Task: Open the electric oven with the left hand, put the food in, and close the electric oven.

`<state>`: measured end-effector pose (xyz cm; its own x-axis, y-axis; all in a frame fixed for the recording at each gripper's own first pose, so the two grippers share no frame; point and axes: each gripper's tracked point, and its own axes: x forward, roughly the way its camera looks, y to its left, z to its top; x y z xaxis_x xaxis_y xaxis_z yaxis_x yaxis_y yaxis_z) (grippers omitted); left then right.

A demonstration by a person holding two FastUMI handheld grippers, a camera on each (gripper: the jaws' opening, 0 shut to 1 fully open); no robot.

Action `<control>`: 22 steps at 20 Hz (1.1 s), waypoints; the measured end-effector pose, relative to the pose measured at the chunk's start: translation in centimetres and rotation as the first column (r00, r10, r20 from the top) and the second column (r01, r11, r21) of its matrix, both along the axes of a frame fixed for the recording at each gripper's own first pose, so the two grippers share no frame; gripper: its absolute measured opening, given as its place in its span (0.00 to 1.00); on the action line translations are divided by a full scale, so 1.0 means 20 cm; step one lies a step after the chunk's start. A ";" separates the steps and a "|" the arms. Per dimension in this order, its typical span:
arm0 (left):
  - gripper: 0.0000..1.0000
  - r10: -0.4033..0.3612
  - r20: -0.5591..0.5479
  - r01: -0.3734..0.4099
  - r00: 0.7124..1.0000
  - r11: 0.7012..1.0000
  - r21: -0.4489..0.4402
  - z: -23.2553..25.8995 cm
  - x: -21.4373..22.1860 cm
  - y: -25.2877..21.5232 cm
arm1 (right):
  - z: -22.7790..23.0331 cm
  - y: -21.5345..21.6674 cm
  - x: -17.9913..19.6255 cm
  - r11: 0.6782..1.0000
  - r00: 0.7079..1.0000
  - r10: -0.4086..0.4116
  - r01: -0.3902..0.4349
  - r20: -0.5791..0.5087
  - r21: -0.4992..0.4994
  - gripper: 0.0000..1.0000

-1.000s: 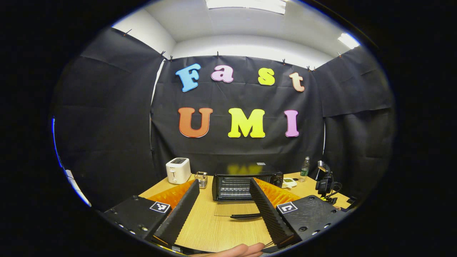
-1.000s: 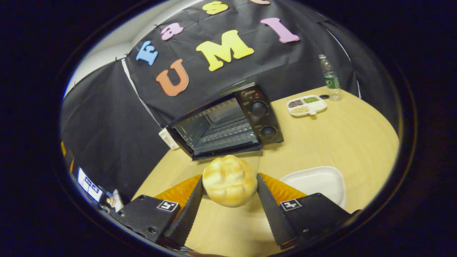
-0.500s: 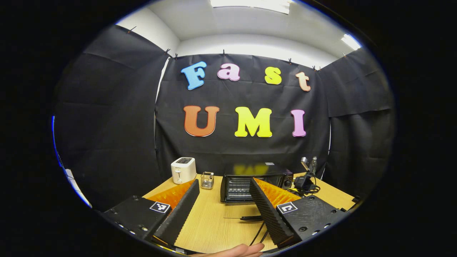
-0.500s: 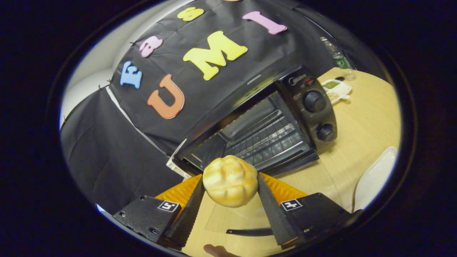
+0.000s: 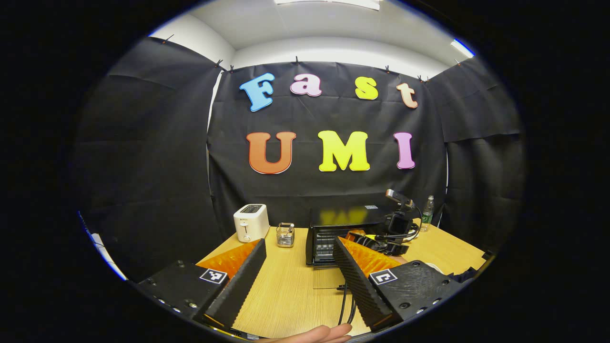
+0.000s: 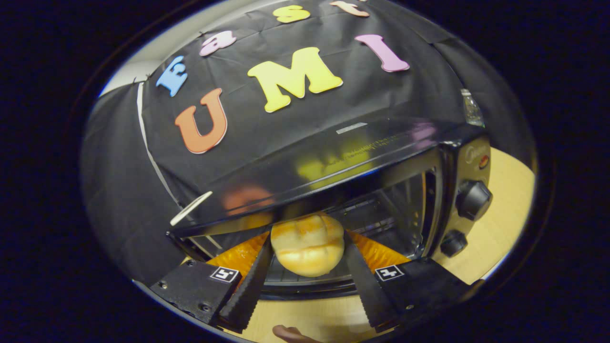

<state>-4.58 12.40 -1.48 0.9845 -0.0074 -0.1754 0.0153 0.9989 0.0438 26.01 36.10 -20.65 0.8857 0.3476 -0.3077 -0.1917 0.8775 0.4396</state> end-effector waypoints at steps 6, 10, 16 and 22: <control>0.93 -0.006 -0.008 0.006 1.000 1.000 0.017 -0.03 -0.02 -0.02 | -0.05 0.04 0.10 0.995 0.999 0.021 -0.018 0.034 -0.097 0.88; 0.93 0.001 -0.009 -0.001 1.000 1.000 0.020 -0.02 -0.04 -0.01 | -0.03 0.03 0.02 0.996 0.998 0.045 -0.042 0.035 -0.084 0.94; 0.93 0.020 -0.023 -0.019 1.000 1.000 0.008 -0.05 -0.09 -0.01 | 0.03 0.01 -0.10 0.990 0.997 0.069 -0.063 0.043 -0.122 0.96; 0.93 0.021 -0.038 -0.021 0.999 1.000 -0.014 -0.06 -0.13 -0.03 | 0.15 -0.13 -0.46 0.991 0.989 0.109 -0.099 0.101 -0.095 0.96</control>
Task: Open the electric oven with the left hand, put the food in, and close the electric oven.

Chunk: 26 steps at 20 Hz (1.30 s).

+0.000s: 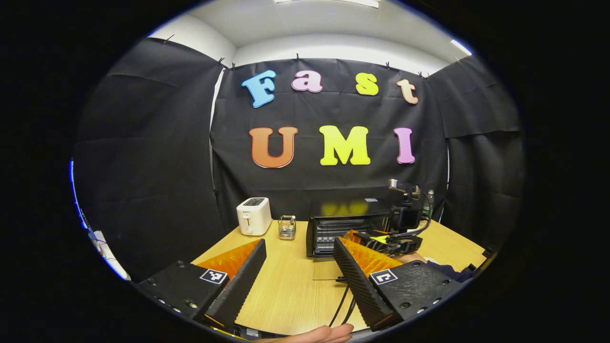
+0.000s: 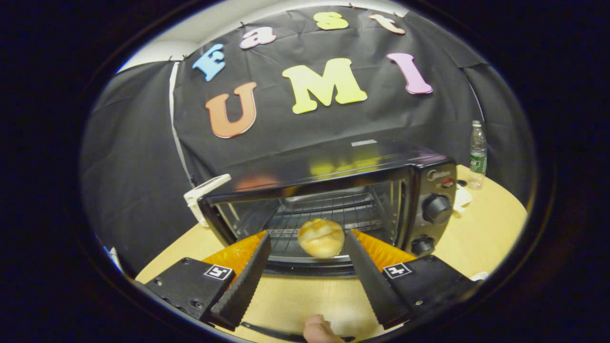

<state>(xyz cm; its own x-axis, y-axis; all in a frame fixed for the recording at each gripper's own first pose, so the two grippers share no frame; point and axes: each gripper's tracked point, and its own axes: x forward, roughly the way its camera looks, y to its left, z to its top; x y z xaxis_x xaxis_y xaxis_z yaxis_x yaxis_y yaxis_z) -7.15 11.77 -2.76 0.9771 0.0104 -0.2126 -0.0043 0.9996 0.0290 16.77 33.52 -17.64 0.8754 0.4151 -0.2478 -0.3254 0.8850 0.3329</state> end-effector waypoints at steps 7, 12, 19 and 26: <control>0.93 -0.055 -0.043 0.049 0.998 0.990 -0.134 -0.08 -0.01 -0.16 | 0.40 -0.38 -0.49 0.999 0.979 -0.016 0.023 0.203 -0.036 0.95; 0.93 -0.104 -0.041 0.095 0.994 0.979 -0.181 -0.15 0.01 -0.30 | 0.62 -0.74 -0.77 0.998 0.965 -0.065 0.067 0.254 0.002 0.95; 0.93 -0.187 -0.071 0.170 0.980 0.967 -0.192 -0.41 0.14 -0.59 | 0.92 -1.22 -1.09 0.993 0.916 -0.112 0.112 0.386 0.023 0.96; 0.93 -0.191 -0.180 0.155 0.965 0.968 -0.197 -0.85 0.29 -0.66 | 0.96 -1.59 -1.24 0.954 0.853 -0.222 0.291 0.473 -0.077 0.95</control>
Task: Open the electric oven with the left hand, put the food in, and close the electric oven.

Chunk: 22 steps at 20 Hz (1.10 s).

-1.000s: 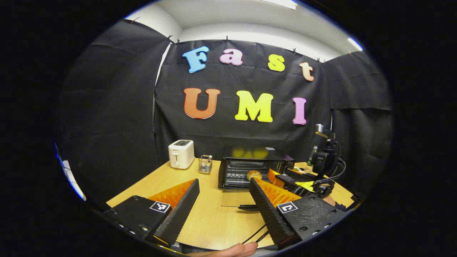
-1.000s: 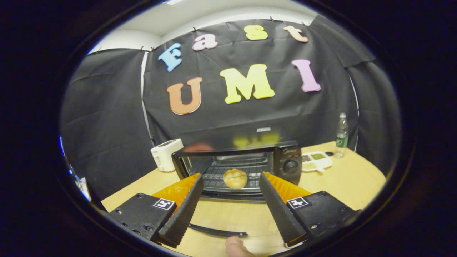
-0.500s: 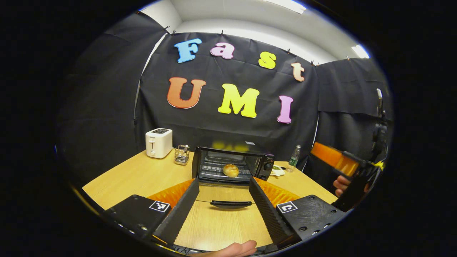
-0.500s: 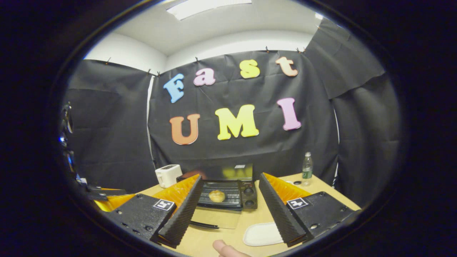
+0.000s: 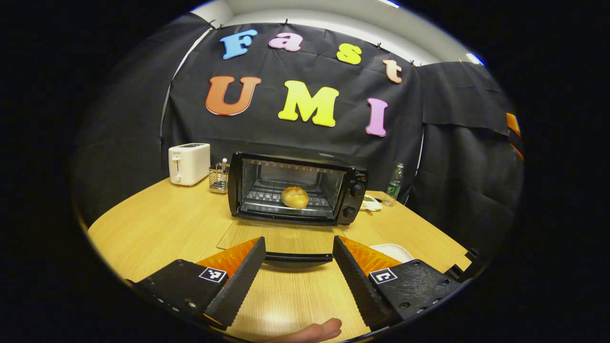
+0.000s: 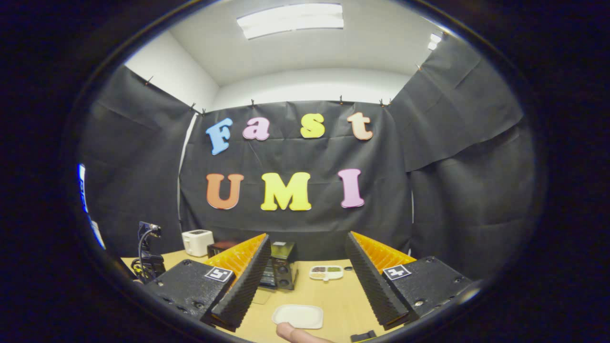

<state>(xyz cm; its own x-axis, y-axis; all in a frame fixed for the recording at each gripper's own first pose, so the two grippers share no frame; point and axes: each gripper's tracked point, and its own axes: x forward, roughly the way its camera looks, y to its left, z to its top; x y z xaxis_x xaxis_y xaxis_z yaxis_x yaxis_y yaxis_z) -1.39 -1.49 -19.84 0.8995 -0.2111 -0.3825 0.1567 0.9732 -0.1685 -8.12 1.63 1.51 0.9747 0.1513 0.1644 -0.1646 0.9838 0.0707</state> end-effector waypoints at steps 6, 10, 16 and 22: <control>0.93 -0.021 -0.114 0.033 0.993 0.994 0.103 -0.28 0.01 -0.04 | -0.06 -0.01 -0.04 1.000 1.000 0.023 -0.023 -0.013 -0.014 0.96; 0.93 0.011 -0.185 0.015 0.983 0.990 0.137 -0.42 0.01 -0.04 | -0.10 -0.01 -0.02 0.999 0.999 0.041 -0.040 -0.036 0.001 0.96; 0.94 0.053 -0.253 -0.012 0.966 0.987 0.161 -0.52 0.08 -0.02 | -0.16 -0.02 0.00 0.999 0.998 0.042 -0.043 -0.051 0.001 0.96; 0.93 0.037 -0.279 0.016 0.960 0.982 0.187 -0.54 0.12 -0.05 | -0.20 -0.01 0.03 0.999 0.997 0.046 -0.047 -0.059 -0.002 0.96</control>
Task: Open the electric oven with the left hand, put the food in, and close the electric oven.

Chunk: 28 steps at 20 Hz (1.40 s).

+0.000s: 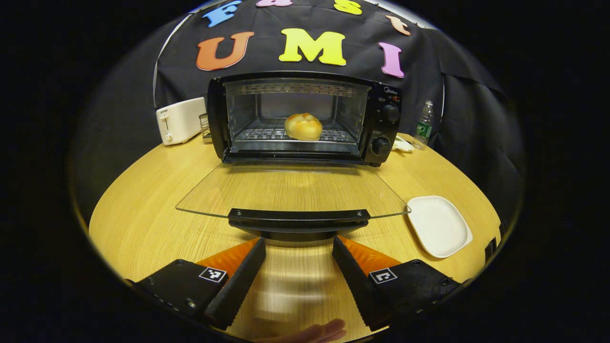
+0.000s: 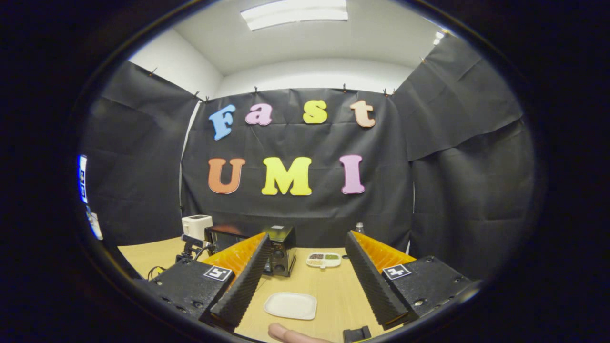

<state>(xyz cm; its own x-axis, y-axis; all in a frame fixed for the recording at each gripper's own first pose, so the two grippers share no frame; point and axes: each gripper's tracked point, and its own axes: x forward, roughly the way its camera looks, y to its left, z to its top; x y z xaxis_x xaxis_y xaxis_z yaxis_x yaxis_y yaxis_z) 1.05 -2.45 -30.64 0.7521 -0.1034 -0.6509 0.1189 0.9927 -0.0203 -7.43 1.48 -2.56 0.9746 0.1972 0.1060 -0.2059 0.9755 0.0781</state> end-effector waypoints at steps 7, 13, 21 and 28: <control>0.94 0.000 -0.042 -0.001 0.999 1.000 -0.028 0.03 0.00 -0.01 | -0.04 -0.02 0.02 1.000 1.000 -0.004 0.005 -0.027 0.013 0.96; 0.94 0.007 -0.042 -0.009 0.999 0.999 -0.050 0.07 0.00 -0.02 | -0.08 -0.01 0.06 1.000 0.999 -0.001 0.002 -0.043 0.017 0.96; 0.94 0.010 0.025 -0.008 1.000 0.997 -0.077 0.23 0.08 -0.02 | -0.10 -0.01 0.09 1.000 0.998 -0.005 0.007 -0.059 0.022 0.96; 0.96 -0.002 0.104 0.008 0.995 0.998 -0.058 0.40 0.21 -0.02 | -0.10 -0.01 0.09 1.000 0.999 -0.004 0.005 -0.051 0.010 0.96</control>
<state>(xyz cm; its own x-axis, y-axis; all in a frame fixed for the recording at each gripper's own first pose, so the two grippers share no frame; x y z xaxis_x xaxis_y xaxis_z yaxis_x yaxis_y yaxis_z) 5.23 -2.92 -22.67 0.8147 -0.1425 -0.5622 0.1283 0.9896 -0.0649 -5.61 1.33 -4.50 0.9797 0.1918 0.0582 -0.1968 0.9755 0.0983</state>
